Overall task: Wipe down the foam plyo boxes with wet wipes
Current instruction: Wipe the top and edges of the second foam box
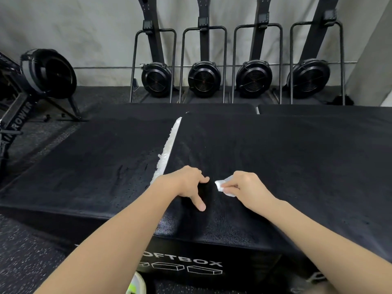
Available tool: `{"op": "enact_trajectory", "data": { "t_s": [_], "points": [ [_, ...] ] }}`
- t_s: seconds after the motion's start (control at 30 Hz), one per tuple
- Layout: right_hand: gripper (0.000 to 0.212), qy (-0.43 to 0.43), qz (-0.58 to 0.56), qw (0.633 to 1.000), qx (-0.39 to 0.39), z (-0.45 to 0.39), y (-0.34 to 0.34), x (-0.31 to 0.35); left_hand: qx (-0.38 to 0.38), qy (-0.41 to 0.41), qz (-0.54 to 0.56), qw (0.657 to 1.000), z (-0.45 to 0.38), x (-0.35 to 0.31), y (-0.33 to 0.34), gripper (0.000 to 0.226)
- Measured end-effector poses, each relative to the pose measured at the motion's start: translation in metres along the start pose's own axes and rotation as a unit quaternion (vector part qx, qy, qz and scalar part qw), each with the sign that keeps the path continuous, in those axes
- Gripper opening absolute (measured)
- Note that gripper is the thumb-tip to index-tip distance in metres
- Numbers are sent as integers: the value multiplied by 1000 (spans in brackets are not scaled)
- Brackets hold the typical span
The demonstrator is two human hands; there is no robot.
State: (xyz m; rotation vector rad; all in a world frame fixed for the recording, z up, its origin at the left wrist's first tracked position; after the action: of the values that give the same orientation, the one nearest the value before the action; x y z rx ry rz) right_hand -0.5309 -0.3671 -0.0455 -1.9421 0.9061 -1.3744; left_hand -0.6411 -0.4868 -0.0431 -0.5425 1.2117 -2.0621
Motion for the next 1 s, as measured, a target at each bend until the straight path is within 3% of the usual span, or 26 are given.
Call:
{"op": "enact_trajectory", "data": {
  "t_s": [0.17,0.33,0.47,0.63,0.77,1.0],
  "points": [
    [21,74,28,996,-41,-11,0,-20,24,-4,-60,998,0,-5,5,127],
    [39,47,-11,999,0,18,0,26,-5,6,-50,999,1,-5,9,126],
    [16,9,-8,1000,-5,54,7,55,-6,5,-57,998,0,-4,11,125],
    [13,32,-10,999,-37,47,5,41,-10,4,-66,998,0,-6,8,125],
    [38,70,19,997,-41,30,5,32,-18,4,-53,998,2,-5,10,126],
    [15,49,-6,998,-23,69,22,68,-23,7,-43,999,5,-4,11,124]
  ]
}}
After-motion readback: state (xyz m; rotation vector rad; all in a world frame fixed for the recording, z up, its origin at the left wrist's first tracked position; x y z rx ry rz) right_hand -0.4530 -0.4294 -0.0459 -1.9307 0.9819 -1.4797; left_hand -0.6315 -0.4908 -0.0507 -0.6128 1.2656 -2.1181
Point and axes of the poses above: each hand's wrist, its own z-axis away from the middle knuckle, its own y-axis out of the palm, x = y × z, the point moved 7 cm from there along -z, towards the middle knuckle, and after that the axes turned 14 degrees about -y, right-handed, at the moved point
